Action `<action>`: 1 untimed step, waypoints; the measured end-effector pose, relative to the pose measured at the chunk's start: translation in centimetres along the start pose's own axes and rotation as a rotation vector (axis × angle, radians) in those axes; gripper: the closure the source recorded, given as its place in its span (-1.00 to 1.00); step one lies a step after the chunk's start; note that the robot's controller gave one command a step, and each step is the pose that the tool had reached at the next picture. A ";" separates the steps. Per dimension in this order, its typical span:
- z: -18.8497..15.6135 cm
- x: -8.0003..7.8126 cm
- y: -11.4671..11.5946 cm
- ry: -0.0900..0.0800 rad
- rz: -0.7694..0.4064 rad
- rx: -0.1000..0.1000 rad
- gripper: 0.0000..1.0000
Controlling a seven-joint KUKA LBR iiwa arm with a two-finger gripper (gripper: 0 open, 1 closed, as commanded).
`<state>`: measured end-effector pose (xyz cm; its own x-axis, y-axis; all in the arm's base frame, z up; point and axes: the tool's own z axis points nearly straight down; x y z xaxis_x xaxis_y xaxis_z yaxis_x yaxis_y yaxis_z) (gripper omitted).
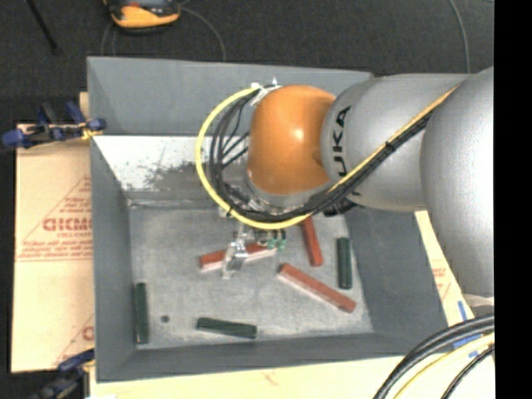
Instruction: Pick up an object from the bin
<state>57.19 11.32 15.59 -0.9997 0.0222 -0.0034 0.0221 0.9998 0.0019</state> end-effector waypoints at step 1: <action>0.0 0.0 0.0 0.000 0.001 0.000 -1.00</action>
Offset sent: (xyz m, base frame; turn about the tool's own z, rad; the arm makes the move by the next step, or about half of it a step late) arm 0.0270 -0.0240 -0.0859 -0.0205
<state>57.19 11.32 15.59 -0.9997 0.0229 -0.0033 0.0229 0.9997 0.0020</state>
